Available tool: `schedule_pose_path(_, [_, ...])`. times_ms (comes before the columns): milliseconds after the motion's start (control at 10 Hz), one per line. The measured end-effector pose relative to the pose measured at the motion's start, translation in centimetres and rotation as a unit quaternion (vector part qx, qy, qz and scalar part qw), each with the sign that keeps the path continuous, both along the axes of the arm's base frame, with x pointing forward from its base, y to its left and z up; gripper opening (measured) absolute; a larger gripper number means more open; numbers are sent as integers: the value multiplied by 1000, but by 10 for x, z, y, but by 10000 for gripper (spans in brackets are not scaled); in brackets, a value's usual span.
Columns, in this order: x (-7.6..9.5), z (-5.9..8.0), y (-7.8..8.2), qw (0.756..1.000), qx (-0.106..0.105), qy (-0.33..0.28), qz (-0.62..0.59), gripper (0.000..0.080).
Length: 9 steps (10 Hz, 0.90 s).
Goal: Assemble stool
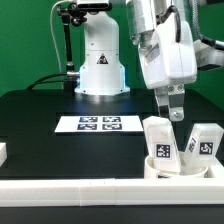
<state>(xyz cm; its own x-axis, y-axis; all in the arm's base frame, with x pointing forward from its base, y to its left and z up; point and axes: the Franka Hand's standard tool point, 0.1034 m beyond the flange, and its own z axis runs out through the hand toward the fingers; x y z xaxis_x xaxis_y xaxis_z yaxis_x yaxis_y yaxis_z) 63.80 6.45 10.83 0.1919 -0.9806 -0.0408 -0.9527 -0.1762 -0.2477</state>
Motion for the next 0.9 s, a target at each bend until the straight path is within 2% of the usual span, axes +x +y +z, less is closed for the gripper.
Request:
schedule_pose_path(200, [1, 2, -1, 991, -35, -5, 126, 649])
schedule_pose_path(500, [5, 6, -14, 966, -71, -25, 246, 649])
schedule_pose_path(700, [5, 4, -14, 947, -88, -28, 309, 649])
schedule_pose_path(800, [5, 3, -14, 927, -105, -28, 360, 649])
schedule_pose_path(900, [5, 2, -14, 893, -128, -26, 431, 649])
